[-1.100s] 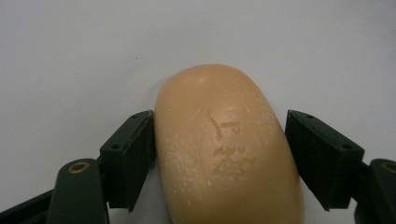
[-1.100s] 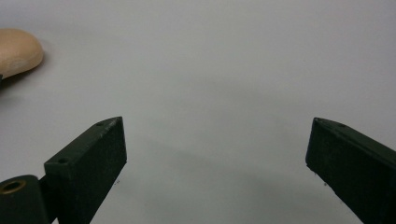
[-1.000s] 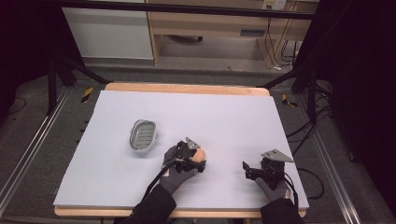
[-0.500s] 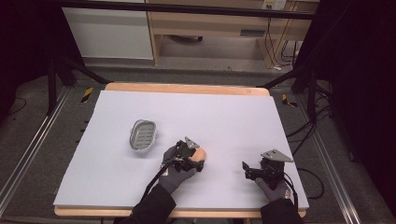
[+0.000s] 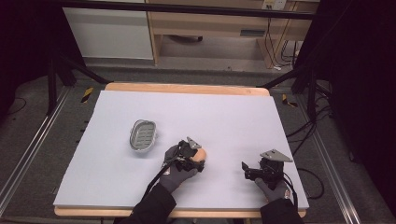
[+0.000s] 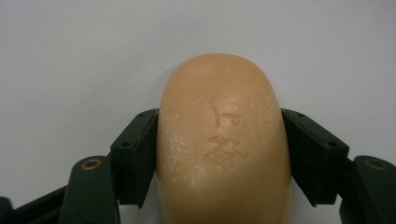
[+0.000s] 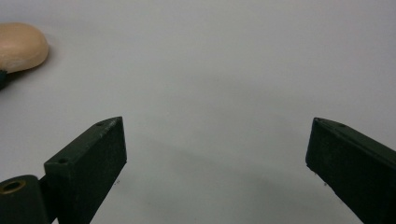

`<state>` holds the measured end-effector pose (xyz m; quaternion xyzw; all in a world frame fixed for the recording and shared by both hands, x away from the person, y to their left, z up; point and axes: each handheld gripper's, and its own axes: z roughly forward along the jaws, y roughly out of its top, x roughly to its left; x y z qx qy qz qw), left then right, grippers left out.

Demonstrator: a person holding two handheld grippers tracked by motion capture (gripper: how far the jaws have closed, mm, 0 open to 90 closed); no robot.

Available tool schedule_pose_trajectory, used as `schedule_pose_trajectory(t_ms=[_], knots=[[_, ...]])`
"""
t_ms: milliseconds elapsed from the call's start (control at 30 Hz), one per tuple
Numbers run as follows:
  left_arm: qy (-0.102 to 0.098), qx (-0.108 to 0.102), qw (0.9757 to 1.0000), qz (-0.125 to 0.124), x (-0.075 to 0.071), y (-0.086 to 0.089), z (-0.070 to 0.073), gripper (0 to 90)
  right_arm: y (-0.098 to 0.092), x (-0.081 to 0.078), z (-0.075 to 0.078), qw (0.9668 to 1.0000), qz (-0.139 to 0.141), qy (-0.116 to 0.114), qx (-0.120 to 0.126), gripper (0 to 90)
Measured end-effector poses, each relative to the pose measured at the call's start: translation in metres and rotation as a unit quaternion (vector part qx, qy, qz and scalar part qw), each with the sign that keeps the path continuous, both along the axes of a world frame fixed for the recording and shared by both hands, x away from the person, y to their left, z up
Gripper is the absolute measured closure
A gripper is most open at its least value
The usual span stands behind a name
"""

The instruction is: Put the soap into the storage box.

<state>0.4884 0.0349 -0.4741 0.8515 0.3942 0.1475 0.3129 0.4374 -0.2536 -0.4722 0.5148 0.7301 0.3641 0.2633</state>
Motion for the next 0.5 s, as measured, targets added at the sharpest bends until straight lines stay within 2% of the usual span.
schedule_pose_trajectory(t_ms=[300,500], knots=[[0.0,-0.015,0.9999,-0.003,-0.001,0.005,0.002,31.8,0.0,0.0,0.0,1.0,0.001,0.002,0.001,5.4],[-0.012,-0.021,0.9996,-0.011,-0.008,0.013,0.016,31.9,0.0,0.0,0.0,1.0,-0.001,0.002,0.002,5.4]])
